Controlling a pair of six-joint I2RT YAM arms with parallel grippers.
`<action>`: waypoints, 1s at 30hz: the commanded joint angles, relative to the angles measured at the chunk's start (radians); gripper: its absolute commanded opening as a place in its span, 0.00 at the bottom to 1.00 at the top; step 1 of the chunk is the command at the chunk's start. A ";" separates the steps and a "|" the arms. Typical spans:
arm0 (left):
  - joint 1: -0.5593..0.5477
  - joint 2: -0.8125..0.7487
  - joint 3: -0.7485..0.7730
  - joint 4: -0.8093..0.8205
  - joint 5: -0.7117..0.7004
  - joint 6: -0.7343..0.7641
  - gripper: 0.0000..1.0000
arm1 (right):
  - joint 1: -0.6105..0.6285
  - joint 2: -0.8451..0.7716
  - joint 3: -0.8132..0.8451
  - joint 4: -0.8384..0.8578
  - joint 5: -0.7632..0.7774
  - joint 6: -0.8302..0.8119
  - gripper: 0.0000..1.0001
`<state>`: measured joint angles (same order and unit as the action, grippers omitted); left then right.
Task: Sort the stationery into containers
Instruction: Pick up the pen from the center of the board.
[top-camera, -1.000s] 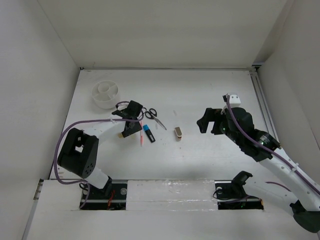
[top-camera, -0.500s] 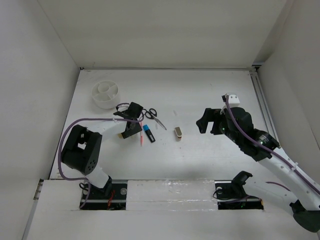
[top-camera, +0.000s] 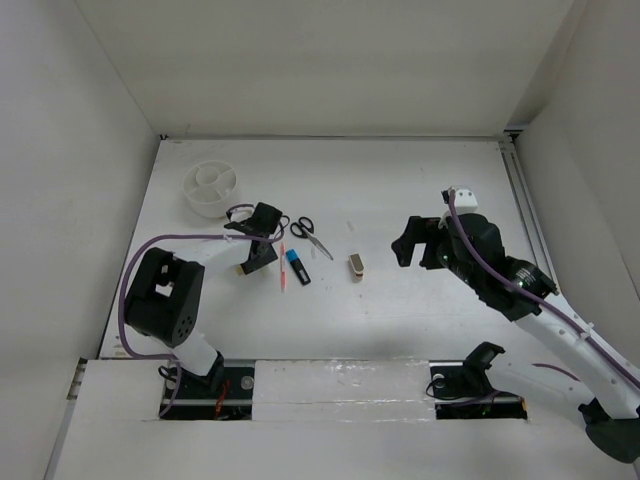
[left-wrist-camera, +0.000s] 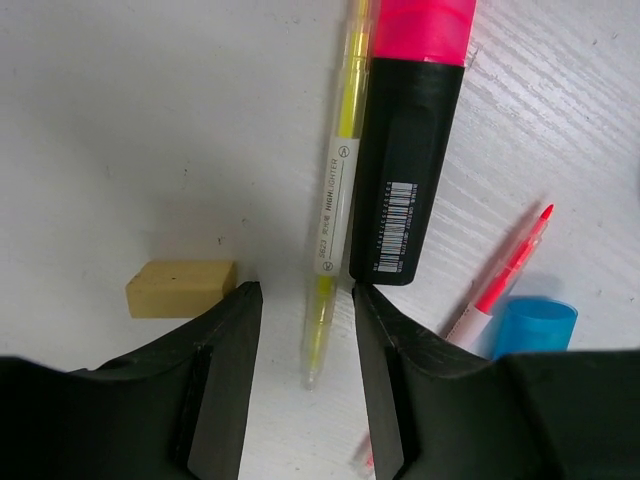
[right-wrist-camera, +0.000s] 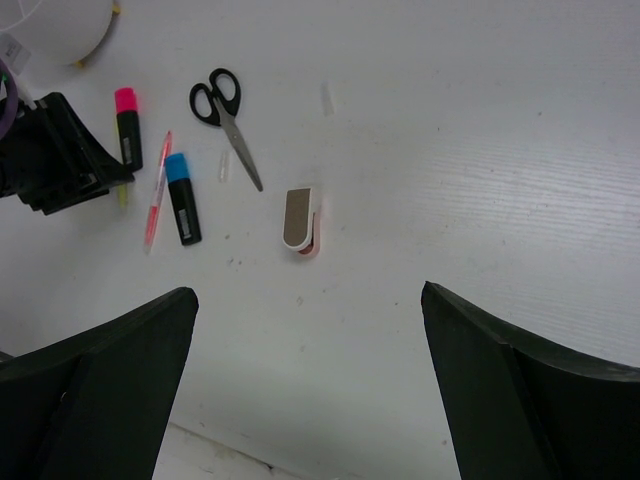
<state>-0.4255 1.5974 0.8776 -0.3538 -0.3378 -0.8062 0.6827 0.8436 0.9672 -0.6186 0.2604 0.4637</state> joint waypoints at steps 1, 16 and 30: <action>0.002 0.036 0.000 -0.004 0.003 -0.010 0.37 | 0.009 -0.005 0.015 0.057 -0.007 -0.005 1.00; 0.002 0.075 0.009 -0.013 0.013 -0.010 0.12 | 0.009 -0.032 0.015 0.057 -0.007 -0.005 1.00; -0.041 -0.036 0.035 -0.103 0.020 -0.033 0.00 | 0.009 -0.023 0.015 0.078 -0.036 -0.005 1.00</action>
<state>-0.4355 1.6173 0.9005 -0.3431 -0.3386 -0.8135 0.6823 0.8169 0.9672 -0.6178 0.2527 0.4633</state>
